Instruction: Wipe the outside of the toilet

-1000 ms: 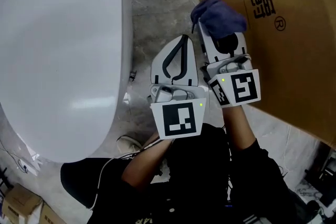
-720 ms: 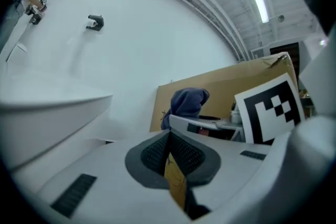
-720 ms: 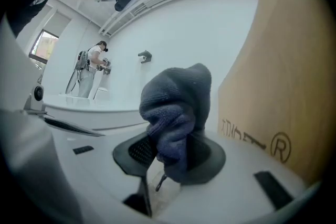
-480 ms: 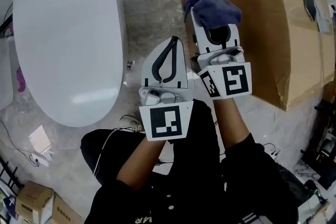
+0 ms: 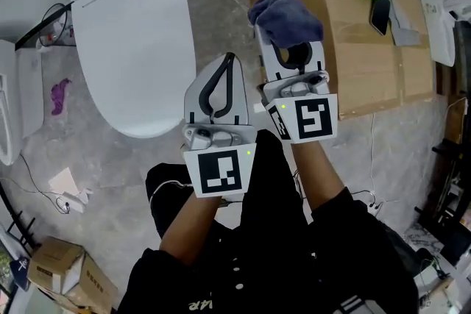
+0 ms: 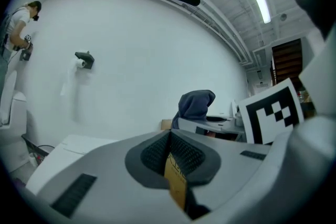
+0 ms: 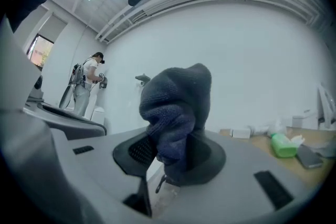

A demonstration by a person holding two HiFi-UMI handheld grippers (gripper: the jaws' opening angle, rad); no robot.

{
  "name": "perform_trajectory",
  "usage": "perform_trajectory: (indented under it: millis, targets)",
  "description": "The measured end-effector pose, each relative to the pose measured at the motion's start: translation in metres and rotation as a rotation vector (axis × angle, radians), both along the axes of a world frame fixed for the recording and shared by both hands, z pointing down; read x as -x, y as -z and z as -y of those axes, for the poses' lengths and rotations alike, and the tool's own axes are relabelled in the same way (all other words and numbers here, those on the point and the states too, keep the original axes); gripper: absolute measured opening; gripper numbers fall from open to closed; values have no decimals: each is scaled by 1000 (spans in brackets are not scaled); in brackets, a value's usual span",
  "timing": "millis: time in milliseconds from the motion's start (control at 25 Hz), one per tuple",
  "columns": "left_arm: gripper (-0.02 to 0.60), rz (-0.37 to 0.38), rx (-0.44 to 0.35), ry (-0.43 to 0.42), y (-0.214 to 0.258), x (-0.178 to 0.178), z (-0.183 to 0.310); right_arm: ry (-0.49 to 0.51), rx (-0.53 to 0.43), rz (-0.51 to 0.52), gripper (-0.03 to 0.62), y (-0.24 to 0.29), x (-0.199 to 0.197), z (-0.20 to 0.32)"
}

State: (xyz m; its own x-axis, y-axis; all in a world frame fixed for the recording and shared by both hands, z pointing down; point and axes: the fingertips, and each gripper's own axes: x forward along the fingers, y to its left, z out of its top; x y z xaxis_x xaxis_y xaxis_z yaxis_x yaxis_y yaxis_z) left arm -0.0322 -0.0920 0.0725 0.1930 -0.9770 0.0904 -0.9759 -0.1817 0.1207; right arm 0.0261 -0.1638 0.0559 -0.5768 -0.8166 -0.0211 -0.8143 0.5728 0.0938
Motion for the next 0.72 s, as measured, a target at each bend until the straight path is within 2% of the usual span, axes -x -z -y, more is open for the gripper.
perform_trajectory:
  millis: [280, 400, 520, 720]
  targets:
    - [11, -4, 0, 49, 100, 22, -9, -45, -17, 43, 117, 104, 15, -12]
    - [11, -17, 3, 62, 133, 33, -12, -31, -1, 41, 117, 133, 23, -17]
    - [11, -53, -26, 76, 171, 41, -18, -3, 15, 50, 117, 163, 29, -26]
    - [11, -43, -26, 107, 225, 64, -28, 1, 41, 65, 117, 211, 32, -43]
